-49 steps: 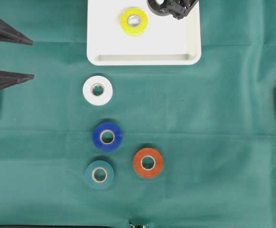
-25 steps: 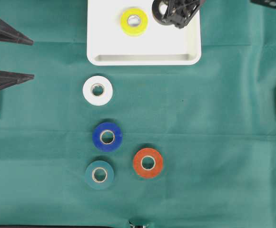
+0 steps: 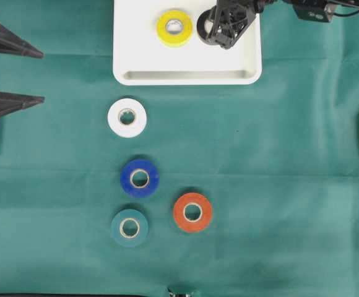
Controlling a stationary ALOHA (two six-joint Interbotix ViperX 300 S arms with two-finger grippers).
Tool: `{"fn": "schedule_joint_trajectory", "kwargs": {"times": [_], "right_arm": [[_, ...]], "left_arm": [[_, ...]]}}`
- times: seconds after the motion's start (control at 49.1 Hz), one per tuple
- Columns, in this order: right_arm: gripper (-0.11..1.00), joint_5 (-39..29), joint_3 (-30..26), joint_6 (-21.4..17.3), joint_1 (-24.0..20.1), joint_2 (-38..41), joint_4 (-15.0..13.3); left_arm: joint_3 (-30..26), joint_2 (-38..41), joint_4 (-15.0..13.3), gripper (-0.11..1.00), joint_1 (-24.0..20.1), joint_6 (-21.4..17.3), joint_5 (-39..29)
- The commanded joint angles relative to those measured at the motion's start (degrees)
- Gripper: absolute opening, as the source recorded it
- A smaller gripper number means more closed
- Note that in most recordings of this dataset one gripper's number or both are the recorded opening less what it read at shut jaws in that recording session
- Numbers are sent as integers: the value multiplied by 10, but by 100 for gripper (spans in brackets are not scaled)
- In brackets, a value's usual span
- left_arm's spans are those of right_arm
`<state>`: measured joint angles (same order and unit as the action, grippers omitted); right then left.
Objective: Pick up the tape from a random location and place it into the white case.
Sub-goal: 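Carry the black roll over the white tray with the right gripper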
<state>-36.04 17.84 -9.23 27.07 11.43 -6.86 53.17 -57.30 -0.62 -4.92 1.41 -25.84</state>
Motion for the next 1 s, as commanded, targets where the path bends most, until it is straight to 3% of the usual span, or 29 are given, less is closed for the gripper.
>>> {"fn": "schedule_joint_trajectory", "kwargs": {"times": [0.0,0.977], "right_arm": [[25,15,0,-1,4,-7,-2],[25,40,13,-4,16,12,1]], "left_arm": [[-7,4,-1,99,-4,0,4],[-7,4,0,99,-7,0,3]]}}
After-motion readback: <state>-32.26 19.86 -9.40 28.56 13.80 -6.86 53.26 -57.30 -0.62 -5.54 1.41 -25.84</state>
